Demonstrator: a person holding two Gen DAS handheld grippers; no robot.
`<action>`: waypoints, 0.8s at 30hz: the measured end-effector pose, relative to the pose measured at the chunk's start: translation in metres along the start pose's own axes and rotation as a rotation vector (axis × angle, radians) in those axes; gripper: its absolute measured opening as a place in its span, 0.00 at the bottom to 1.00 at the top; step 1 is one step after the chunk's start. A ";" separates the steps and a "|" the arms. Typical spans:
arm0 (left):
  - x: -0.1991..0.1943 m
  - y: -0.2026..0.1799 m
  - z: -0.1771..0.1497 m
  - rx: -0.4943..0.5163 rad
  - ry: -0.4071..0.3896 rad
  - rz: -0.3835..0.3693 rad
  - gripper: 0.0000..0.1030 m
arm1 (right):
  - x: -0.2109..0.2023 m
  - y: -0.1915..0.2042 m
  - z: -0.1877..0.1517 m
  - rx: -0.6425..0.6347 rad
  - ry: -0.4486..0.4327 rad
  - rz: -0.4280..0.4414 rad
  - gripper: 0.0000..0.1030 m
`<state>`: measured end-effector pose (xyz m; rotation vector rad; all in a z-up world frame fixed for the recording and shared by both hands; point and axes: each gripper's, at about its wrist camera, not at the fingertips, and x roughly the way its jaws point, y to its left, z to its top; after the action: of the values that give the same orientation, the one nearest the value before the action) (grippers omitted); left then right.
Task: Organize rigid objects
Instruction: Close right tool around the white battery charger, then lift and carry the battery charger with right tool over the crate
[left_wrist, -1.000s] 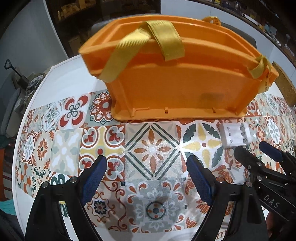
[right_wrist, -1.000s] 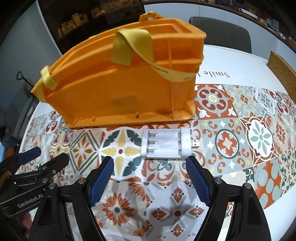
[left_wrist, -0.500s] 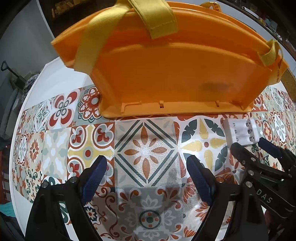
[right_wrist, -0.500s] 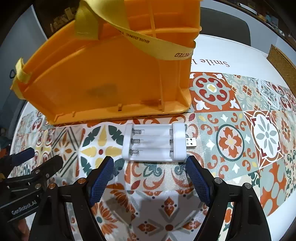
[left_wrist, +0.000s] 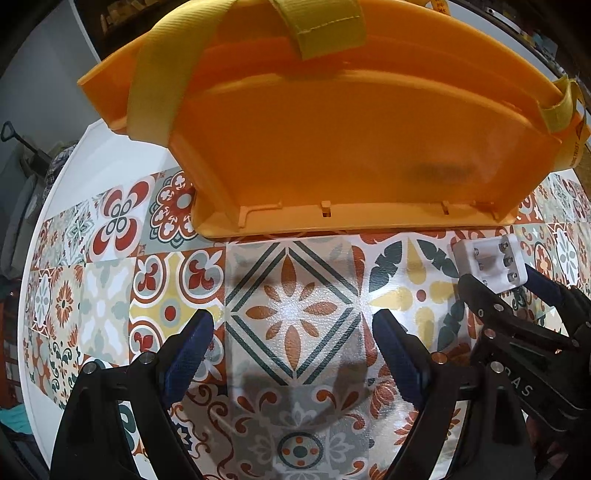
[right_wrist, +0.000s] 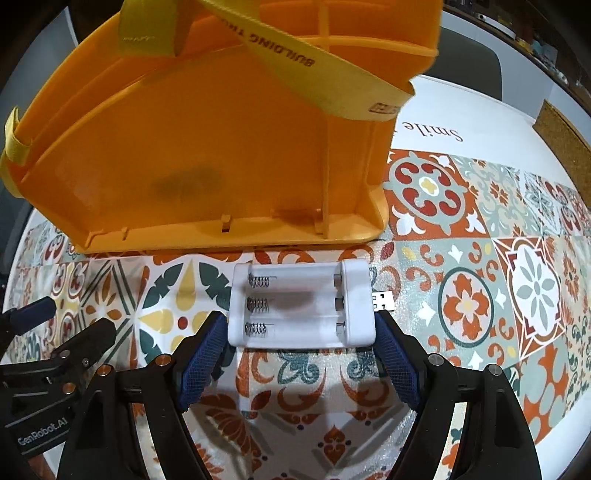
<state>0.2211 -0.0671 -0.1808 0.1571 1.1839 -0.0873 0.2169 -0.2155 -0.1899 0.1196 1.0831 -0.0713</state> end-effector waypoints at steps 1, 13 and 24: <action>0.000 0.000 0.000 0.001 0.000 0.000 0.86 | 0.001 0.001 0.001 -0.004 0.000 -0.005 0.78; -0.013 -0.003 -0.006 -0.003 -0.008 0.001 0.86 | 0.001 0.008 -0.001 0.002 -0.005 -0.006 0.74; -0.039 0.003 -0.009 -0.018 -0.035 -0.011 0.86 | -0.032 0.019 -0.006 -0.009 -0.044 -0.007 0.75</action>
<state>0.1986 -0.0628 -0.1475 0.1329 1.1505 -0.0884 0.1992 -0.1961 -0.1630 0.1059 1.0403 -0.0754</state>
